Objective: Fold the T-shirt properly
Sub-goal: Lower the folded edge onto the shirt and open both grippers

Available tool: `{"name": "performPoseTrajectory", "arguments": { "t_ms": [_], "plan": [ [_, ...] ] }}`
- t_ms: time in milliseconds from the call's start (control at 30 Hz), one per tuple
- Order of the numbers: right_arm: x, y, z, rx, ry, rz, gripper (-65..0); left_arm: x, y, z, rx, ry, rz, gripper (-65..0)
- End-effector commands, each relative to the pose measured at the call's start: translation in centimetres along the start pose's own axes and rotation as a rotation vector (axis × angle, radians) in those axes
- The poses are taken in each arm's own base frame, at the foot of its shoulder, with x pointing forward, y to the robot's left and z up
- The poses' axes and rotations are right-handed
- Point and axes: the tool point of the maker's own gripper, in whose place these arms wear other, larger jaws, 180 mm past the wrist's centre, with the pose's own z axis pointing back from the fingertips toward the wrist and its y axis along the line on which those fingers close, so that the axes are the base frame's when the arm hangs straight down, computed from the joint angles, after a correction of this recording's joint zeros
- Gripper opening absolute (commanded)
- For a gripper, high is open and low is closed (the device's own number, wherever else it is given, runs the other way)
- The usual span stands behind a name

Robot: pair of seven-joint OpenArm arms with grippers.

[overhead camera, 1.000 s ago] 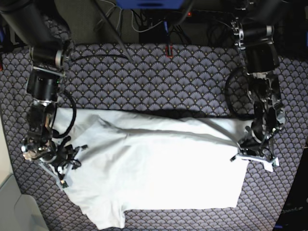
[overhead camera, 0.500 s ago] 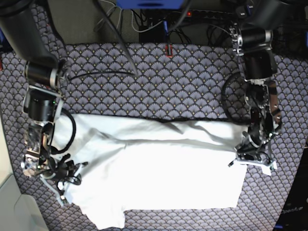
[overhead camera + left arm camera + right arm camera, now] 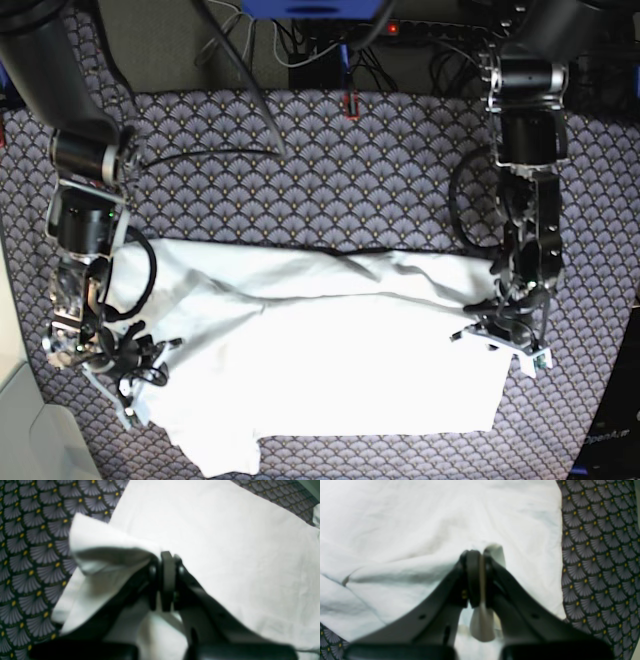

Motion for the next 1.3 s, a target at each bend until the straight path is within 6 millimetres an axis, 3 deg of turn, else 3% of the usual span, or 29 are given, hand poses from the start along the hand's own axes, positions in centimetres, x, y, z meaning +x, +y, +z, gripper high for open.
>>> {"name": "performPoseTrajectory", "arguments": {
  "t_ms": [0, 133, 233, 400, 500, 667, 767, 867, 967, 1133, 1200, 1267],
  "plan": [
    [3.2, -1.1, 0.9, -0.019, -0.081, 0.011, -62.7, 3.1, -0.3, 0.2, -0.006, -0.081, -0.005, -64.1],
    [3.0, -1.2, 1.0, -0.023, -0.075, 0.011, -62.3, 3.1, -0.4, 0.2, -0.009, -0.08, -0.007, -64.0],
    [2.8, -1.3, 1.0, -0.024, -0.065, 0.011, -55.0, 3.0, -0.3, 0.2, -0.009, -0.073, -0.006, -61.6],
    [2.8, -1.4, 1.1, -0.026, -0.068, 0.009, -35.1, 3.2, -0.3, 0.4, -0.007, -0.079, -0.004, -38.9],
    [2.8, -1.5, 1.1, -0.028, -0.07, 0.007, -32.3, 3.3, -0.3, 0.4, -0.011, -0.087, -0.008, -32.8],
    [2.4, -2.3, 1.5, -0.043, -0.057, 0.006, -34.8, 4.3, -0.2, 1.5, -0.019, -0.124, -0.023, -33.0],
    [0.8, -2.4, 1.8, -0.058, 0.0, 0.011, -37.4, 2.9, 0.1, 3.3, -0.023, -0.134, -0.047, -33.0],
    [-0.4, -3.0, 3.9, -0.124, -0.019, 0.017, -43.0, 0.2, 1.0, 4.7, -0.012, -0.104, -0.069, -33.2],
    [-1.5, -0.8, 5.5, -0.146, -0.04, 0.059, -50.7, -2.9, 2.7, 5.2, 0.014, -0.041, -0.093, -40.5],
    [-2.8, 5.0, 6.1, -0.095, -0.055, 0.137, -59.6, -7.7, 5.8, 4.6, 0.079, 0.087, -0.091, -65.0],
    [-2.9, 7.5, 5.9, -0.056, -0.059, 0.175, -60.2, -8.9, 6.7, 4.2, 0.098, 0.12, -0.089, -63.5],
    [-2.7, 9.9, 5.2, -0.008, -0.06, 0.198, -60.2, -8.6, 7.7, 3.8, 0.119, 0.125, -0.095, -64.2]
  ]
}}
